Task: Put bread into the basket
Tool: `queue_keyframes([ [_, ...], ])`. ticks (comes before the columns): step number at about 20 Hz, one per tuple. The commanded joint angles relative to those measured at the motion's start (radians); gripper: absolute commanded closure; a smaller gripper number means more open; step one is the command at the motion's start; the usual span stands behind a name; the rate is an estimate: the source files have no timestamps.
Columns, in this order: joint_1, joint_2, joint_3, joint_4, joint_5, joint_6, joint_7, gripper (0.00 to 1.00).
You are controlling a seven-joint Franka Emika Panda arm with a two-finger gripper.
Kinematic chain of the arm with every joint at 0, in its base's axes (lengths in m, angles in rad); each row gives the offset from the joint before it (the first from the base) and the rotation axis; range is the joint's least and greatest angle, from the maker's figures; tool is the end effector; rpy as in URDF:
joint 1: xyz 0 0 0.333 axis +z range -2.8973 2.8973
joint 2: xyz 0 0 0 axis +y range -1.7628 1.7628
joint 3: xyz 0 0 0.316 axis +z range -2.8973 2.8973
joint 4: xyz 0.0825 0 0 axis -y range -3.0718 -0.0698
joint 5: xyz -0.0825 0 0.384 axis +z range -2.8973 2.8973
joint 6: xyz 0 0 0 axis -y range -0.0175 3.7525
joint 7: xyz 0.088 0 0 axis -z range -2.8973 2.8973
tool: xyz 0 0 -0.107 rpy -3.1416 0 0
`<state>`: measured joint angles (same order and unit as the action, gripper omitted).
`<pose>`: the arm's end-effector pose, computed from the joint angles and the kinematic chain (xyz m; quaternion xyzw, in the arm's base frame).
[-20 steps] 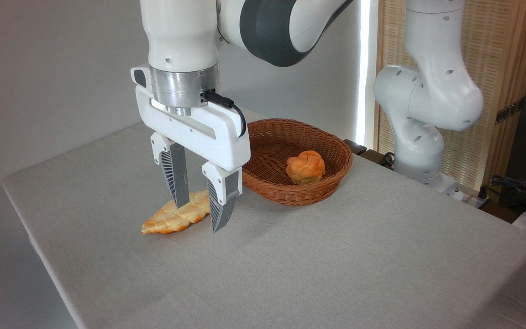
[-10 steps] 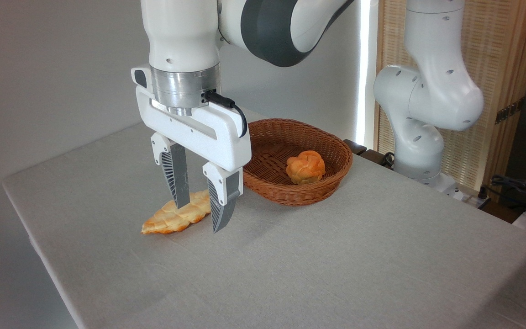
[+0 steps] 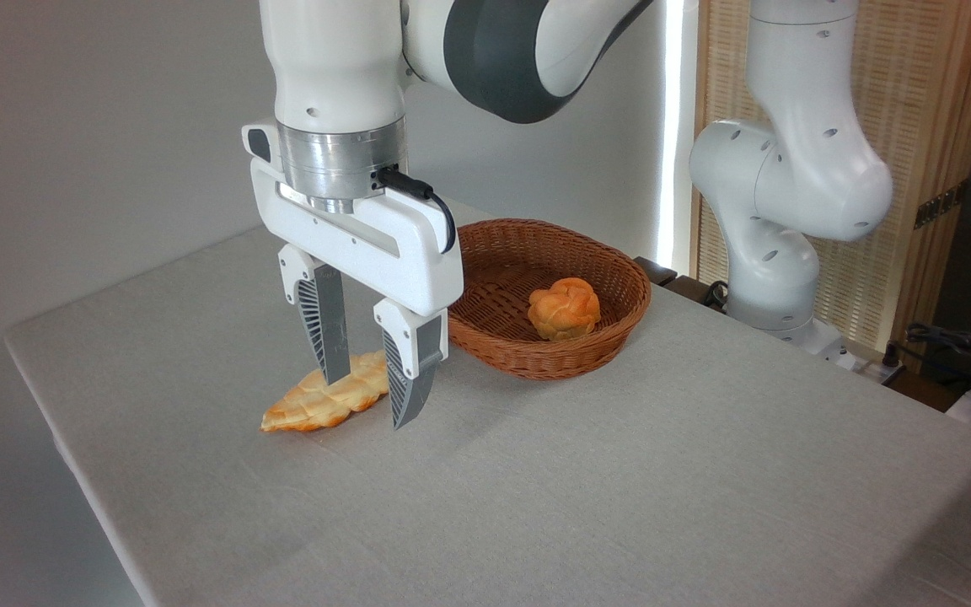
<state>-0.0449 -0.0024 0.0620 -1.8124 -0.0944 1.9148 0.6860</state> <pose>0.5732 0.0031 0.5415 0.9467 -0.3146 0.0647 0.0245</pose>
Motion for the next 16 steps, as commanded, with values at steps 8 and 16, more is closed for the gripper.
queue_keyframes([
  [8,0.005,-0.001,-0.007,0.008,-0.019,-0.014,0.012,0.00],
  [16,-0.015,0.012,-0.057,-0.005,-0.021,-0.017,0.009,0.00],
])
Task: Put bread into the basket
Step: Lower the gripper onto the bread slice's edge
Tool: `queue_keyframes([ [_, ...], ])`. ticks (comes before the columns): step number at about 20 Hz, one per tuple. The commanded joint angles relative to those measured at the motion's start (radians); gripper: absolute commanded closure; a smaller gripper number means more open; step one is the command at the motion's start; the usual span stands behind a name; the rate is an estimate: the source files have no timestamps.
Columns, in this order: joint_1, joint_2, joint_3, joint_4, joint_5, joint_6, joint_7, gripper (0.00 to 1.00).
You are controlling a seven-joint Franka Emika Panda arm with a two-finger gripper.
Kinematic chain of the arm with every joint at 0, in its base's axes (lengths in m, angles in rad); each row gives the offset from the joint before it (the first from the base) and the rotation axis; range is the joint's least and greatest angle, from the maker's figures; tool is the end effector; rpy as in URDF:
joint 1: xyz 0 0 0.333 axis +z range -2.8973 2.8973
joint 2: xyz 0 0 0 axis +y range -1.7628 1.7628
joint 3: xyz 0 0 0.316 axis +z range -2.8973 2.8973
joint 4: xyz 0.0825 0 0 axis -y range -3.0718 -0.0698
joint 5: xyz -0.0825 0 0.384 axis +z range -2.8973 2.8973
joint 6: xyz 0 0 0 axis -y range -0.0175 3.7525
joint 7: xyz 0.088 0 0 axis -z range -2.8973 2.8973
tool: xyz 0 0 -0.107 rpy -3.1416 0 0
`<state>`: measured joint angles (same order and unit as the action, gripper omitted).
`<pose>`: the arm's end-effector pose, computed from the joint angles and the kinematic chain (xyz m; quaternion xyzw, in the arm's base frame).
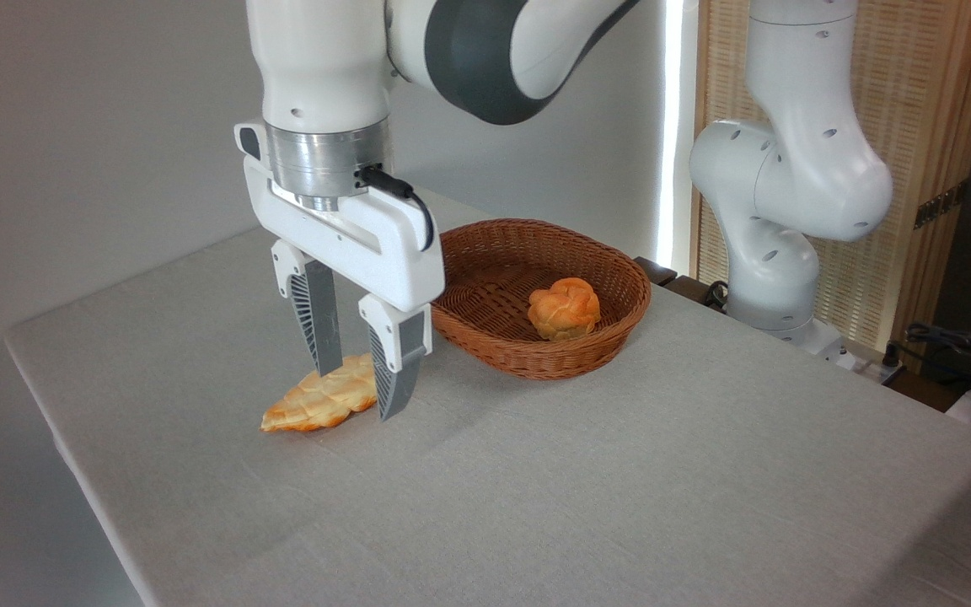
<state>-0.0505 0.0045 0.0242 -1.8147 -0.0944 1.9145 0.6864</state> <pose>0.5739 -0.0218 0.5364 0.9399 -0.3352 0.0596 0.0272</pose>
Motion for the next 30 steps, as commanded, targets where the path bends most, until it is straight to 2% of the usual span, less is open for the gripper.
queue_keyframes([
  [1,-0.012,0.006,-0.029,-0.008,-0.021,-0.019,0.005,0.00],
  [3,-0.018,0.012,-0.036,-0.023,-0.024,-0.014,0.002,0.00],
  [8,-0.071,0.020,-0.043,-0.066,-0.050,-0.008,-0.001,0.00],
  [15,-0.156,0.075,-0.047,-0.064,-0.048,0.003,-0.156,0.00],
  [19,-0.169,0.112,-0.085,-0.064,-0.036,0.037,-0.209,0.00],
  [28,-0.206,0.163,-0.090,-0.057,-0.033,0.090,-0.211,0.00],
  [30,-0.206,0.172,-0.092,-0.055,-0.012,0.096,-0.211,0.00],
])
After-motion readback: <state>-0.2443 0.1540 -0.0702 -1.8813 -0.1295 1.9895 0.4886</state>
